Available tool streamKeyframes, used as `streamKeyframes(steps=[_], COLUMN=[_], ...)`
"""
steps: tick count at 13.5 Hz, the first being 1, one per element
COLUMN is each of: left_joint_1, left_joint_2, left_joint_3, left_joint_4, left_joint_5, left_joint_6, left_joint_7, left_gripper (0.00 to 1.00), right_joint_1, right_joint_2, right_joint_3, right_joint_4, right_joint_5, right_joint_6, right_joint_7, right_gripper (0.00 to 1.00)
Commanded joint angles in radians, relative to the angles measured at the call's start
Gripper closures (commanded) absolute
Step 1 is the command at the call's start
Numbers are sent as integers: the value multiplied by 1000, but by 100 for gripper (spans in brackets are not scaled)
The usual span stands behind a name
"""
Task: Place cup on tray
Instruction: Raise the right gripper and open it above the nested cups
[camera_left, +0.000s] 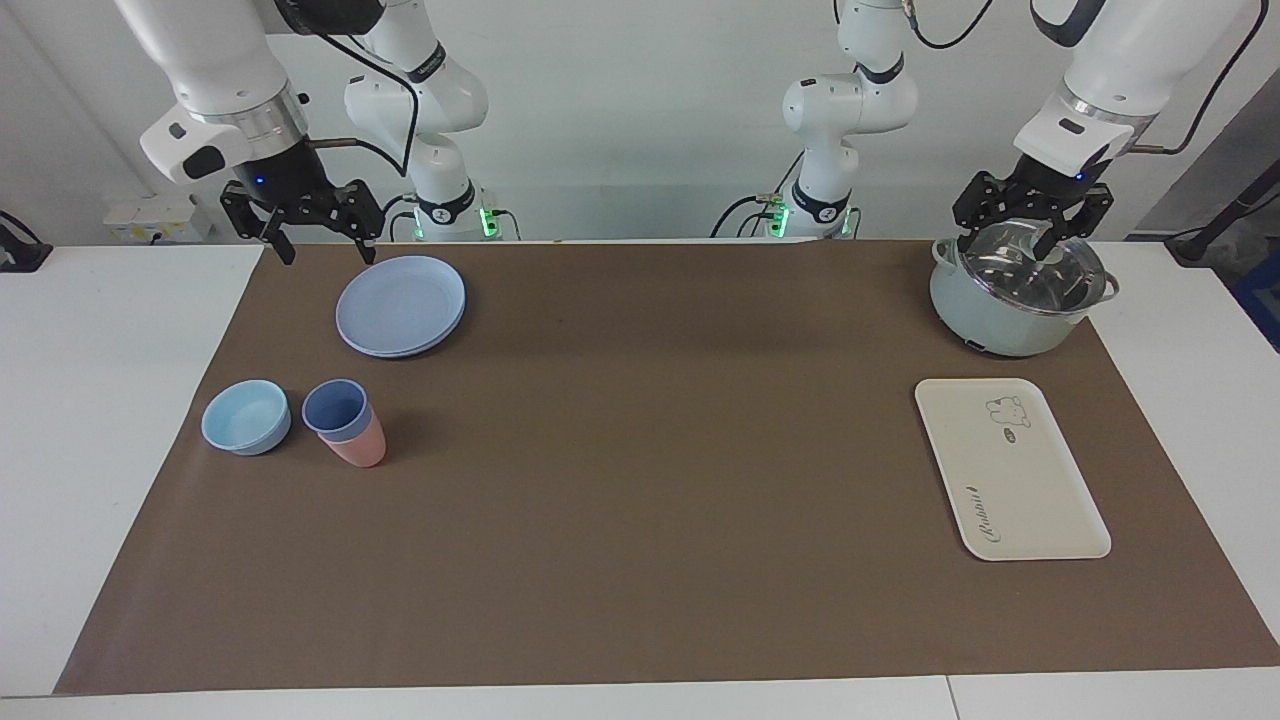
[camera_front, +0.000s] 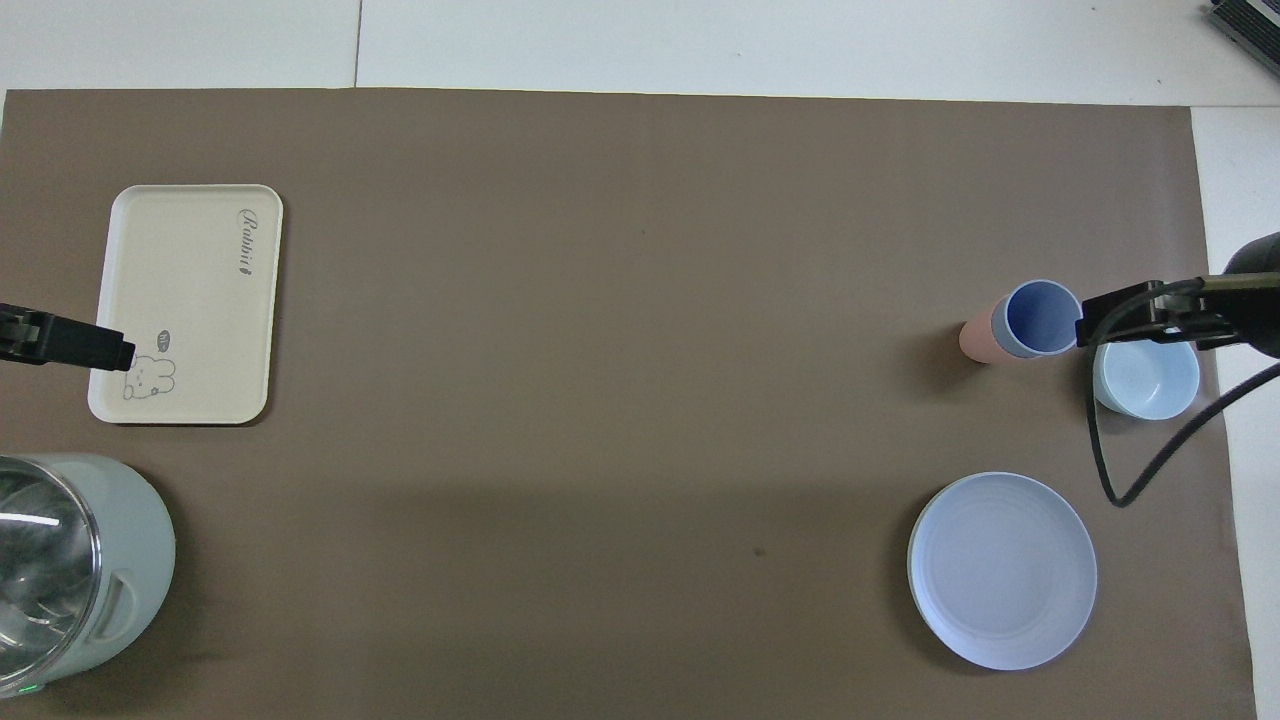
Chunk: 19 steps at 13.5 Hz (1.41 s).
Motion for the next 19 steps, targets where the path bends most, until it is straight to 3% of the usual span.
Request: streamKeyframes(steps=[1,3,5,6,9,12,14,19], left_joint_1=[16,16,15,15,15,15,15,15], left_joint_2=[-16,-16,-16,-16,-16,-16,-16,-16], left_joint_3=[-1,-1,-1,-1,-1,-1,-1,-1], left_joint_4=[-8,-8,-8,-8,-8,-8,-8,-8], left_joint_5=[-12,-12,-12,-12,-12,-12,-12,-12], left_joint_6=[-18,-15,-16,-16,-16,-16,-16,-16], left_joint_7=[-8,-7,-7,-7,-7,-7,-7,-7], left_gripper=[0,0,0,0,0,0,0,0], right_joint_1=[-54,-94,-177,-195,-238,-313,-359,-360], right_joint_2=[-18,-10,17,34,105,198,276,393], right_joint_3=[-3,-3,-5,-5,-5,-5,-5,-5], right_joint_4=[-32,-40,-57,-60,-55,-42,-39,-20], right_joint_5=[27,62,140,142,144,202,266,329], right_joint_6=[36,51,81,111,158,187,230,280], right_joint_7=[125,174,176,183,345,478,483,489], right_gripper=[0,2,16,17,14,5,4,2])
